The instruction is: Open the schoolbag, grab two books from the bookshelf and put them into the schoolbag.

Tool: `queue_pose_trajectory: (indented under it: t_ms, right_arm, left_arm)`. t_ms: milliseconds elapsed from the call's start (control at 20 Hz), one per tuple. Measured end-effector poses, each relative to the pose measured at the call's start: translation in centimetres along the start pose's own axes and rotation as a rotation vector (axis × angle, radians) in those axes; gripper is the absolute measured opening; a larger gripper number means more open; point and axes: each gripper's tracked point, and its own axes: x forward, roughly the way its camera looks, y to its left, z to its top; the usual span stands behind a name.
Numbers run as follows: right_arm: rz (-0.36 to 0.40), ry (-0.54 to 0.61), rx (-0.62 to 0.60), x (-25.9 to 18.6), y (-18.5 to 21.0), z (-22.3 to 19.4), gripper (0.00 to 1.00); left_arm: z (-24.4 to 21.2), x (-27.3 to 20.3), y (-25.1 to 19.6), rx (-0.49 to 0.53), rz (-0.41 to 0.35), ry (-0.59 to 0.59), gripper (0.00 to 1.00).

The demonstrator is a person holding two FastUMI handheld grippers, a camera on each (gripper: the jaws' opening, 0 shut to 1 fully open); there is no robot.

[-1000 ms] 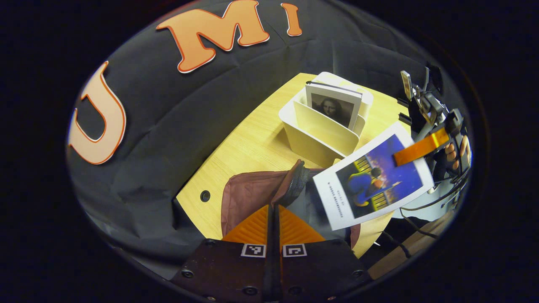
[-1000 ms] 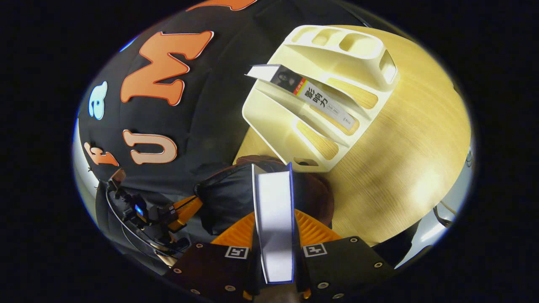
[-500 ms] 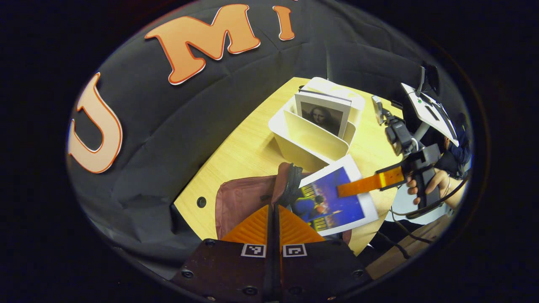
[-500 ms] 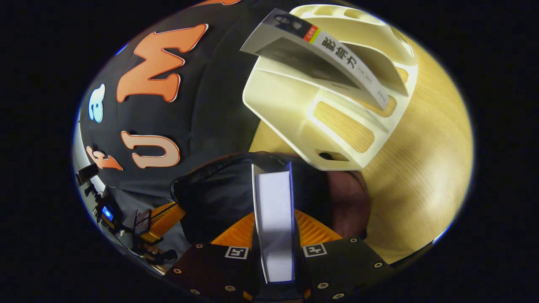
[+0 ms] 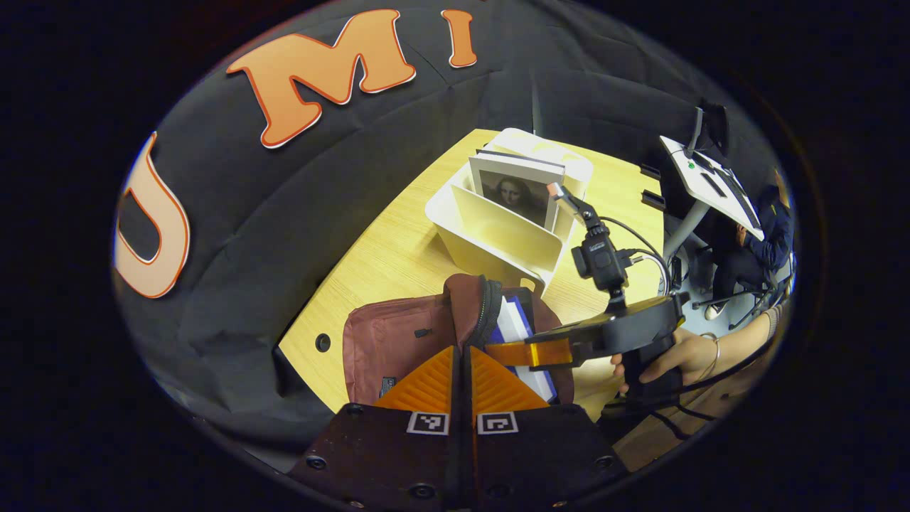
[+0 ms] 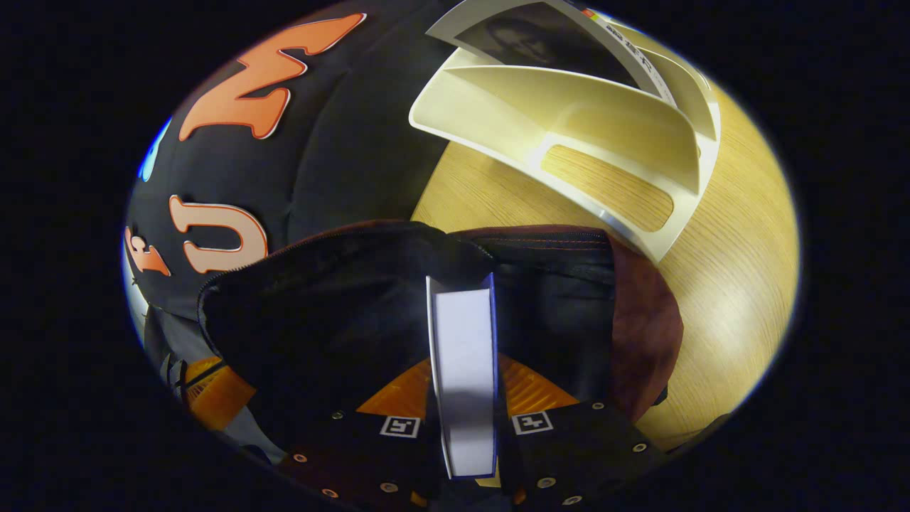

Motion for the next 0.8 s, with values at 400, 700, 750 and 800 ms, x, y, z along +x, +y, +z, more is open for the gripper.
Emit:
queue_pose_trajectory:
  t_ms: [400,700,750,800]
  right_arm:
    - [-0.162,0.150,-0.063,-1.2,-2.1,-2.5,0.81]
    - [-0.160,0.181,-0.150,-6.4,-3.8,-1.5,0.96]
    - [-0.161,0.169,-0.175,-7.4,-4.5,-0.9,0.96]
    - [-0.172,0.158,-0.206,-8.8,-5.0,0.0,0.96]
  left_arm:
    - [-2.1,0.9,1.6,-0.088,0.003,0.016,0.01]
    - [-3.0,1.2,1.7,-0.147,-0.011,-0.008,0.01]
    - [-3.2,1.3,1.5,-0.151,-0.016,-0.008,0.01]
    - [-3.3,1.4,1.4,-0.152,-0.019,-0.010,0.01]
